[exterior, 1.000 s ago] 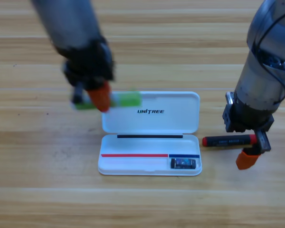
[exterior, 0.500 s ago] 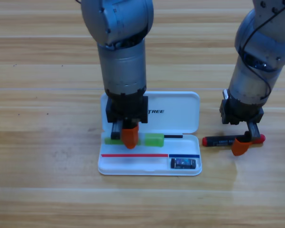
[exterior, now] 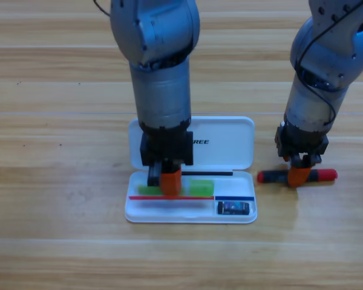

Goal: Clean up eraser and pencils

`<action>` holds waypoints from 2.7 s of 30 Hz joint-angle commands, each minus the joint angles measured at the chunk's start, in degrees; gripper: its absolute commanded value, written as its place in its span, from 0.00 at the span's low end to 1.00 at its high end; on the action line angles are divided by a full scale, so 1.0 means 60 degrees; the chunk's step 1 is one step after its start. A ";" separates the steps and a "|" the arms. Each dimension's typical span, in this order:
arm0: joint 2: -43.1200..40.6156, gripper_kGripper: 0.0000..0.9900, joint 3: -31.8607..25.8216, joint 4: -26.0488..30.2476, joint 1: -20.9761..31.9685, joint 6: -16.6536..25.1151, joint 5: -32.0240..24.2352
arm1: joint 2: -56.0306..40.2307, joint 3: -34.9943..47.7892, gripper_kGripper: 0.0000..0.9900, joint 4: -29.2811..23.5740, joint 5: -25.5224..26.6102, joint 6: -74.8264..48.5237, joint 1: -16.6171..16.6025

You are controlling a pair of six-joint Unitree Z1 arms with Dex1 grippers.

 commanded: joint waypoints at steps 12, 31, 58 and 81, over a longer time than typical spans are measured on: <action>0.0706 0.00 0.0415 0.0009 0.0249 -0.0055 -0.0279 | 0.0369 0.0215 0.00 0.0069 -0.0081 -0.0019 -0.0211; 0.0764 0.00 0.0327 -0.0093 0.0264 -0.0201 -0.0264 | -0.1491 0.0625 0.00 0.0830 -0.0271 0.0362 0.0273; 0.0925 1.00 0.0239 -0.0093 0.0264 -0.0289 -0.0250 | -0.1609 -0.0283 0.00 0.1329 -0.0168 0.1402 0.1811; -0.3601 1.00 0.0752 0.1006 0.0894 -0.0172 0.0175 | 0.1321 -0.3784 0.00 0.2120 -0.0154 0.2091 0.2807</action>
